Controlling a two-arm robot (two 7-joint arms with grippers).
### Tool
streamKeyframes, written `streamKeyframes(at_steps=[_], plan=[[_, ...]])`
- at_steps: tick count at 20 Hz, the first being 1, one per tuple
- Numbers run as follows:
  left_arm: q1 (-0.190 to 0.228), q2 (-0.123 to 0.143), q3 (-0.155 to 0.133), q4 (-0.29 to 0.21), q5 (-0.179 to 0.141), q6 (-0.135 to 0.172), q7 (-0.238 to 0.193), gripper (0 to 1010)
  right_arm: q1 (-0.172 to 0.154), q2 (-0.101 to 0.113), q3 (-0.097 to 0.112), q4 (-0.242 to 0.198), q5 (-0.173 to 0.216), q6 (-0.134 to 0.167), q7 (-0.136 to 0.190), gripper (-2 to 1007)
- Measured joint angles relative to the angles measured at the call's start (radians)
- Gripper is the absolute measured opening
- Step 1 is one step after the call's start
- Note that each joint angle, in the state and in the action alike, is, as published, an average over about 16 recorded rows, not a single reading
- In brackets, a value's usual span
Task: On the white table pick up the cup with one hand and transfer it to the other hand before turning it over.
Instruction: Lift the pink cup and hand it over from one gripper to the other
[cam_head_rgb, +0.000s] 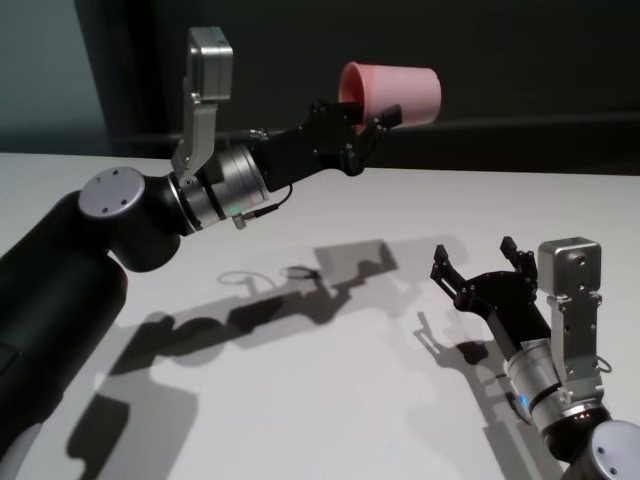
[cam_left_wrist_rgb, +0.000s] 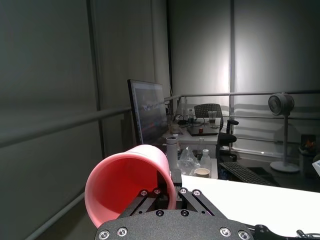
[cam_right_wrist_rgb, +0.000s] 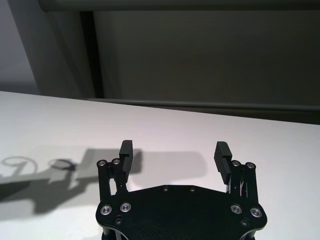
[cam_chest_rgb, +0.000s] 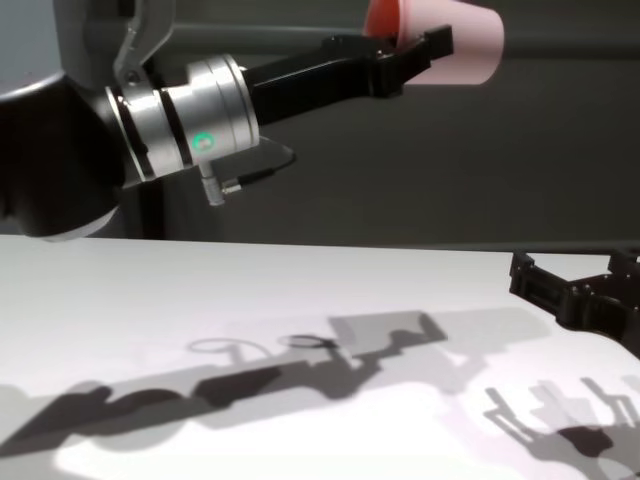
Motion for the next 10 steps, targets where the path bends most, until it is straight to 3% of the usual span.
streamKeyframes(at_steps=[10], plan=[[-0.017, -0.049, -0.002, 0.064, -0.061, -0.012, -0.044, 52, 0.000, 0.000, 0.000, 0.000, 0.000, 0.000, 0.000, 1000]])
